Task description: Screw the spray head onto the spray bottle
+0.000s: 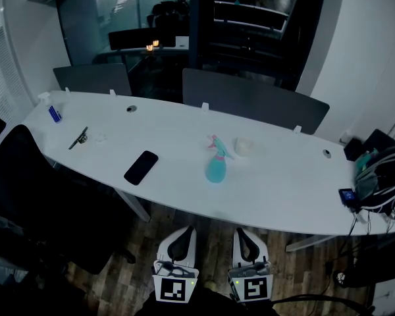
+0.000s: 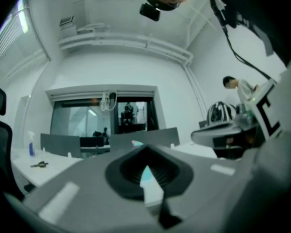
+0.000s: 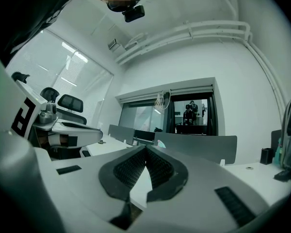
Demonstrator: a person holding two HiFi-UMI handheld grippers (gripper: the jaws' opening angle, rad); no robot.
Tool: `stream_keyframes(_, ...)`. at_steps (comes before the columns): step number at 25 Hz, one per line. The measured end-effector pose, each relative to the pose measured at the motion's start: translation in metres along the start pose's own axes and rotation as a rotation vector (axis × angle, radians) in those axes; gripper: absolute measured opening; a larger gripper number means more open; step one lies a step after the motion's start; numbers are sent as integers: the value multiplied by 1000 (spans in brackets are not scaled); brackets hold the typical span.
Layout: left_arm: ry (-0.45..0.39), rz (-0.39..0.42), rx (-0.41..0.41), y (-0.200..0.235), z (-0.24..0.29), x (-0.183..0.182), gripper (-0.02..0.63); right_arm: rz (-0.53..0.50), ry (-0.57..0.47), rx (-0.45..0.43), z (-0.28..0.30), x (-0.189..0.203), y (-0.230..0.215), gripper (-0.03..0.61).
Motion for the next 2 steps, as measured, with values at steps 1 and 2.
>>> stream_keyframes(1, -1, -3, 1, -2, 1, -1, 3, 3, 1, 0, 0, 0, -1, 5)
stream_keyframes(2, -2, -6, 3, -3, 1, -1, 3, 7, 1, 1, -1, -1, -1, 5)
Point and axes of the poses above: the fingertips, and each gripper's own axes: z forward along the fingers, y to its left, x out of its underside, the point moved 1 cm from there along -z, backward along the fingers, and after that the axes turned 12 degrees about z, right-handed, at the moved point
